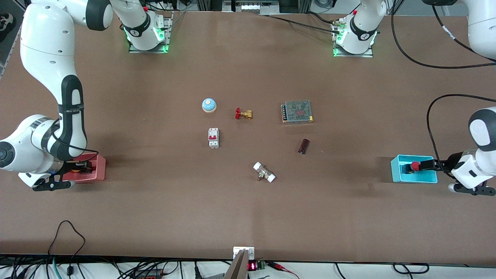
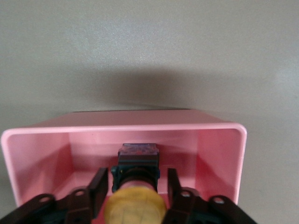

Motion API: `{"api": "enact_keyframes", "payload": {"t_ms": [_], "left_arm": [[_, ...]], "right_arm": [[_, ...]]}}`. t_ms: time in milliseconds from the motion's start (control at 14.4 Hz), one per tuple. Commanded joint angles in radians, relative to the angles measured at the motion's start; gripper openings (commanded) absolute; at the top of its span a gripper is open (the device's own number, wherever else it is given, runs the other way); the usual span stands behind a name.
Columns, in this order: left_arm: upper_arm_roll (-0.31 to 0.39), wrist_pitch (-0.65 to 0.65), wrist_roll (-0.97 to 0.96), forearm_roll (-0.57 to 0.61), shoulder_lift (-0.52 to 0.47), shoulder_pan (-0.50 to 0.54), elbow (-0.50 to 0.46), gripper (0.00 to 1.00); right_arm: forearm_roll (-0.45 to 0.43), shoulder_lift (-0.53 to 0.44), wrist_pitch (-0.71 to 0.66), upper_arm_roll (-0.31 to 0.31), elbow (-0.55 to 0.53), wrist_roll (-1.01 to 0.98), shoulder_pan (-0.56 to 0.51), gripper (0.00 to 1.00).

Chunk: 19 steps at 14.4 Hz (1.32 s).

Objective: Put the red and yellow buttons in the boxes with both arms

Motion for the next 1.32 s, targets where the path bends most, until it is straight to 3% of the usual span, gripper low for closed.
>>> {"api": "enact_keyframes", "payload": {"t_ms": [0,486,624,832,1249], "left_arm": [[-0.054,-0.115,-0.092,-0.009,-0.076,-0.008,-0.011,1.0],[-0.239,-0.307,-0.306,-0.006,-0.231,-0.009,-0.006,1.0],[-0.253,-0.309,-0.306,0.002,-0.242,-0.011,0.001,1.0],[-0.249,-0.33,-0.3,-0.012,-0.233,0.003,0.089,1.0],[-0.241,-0.398,-0.308,-0.009,-0.238,0.006,0.092,1.0]], "right_arm": [[0.02,-0.007,-0.006,0.01,0.021,-0.025,-0.011,1.0],[0.009,-0.096,-0.136,-0.016,0.023,-0.022,-0.003,1.0],[0.003,-0.151,-0.19,-0.017,0.023,-0.017,-0.002,1.0],[-0.008,-0.248,-0.25,-0.017,0.023,-0.01,0.026,1.0],[-0.029,-0.395,-0.357,-0.016,0.023,0.264,0.165,1.0]]}}
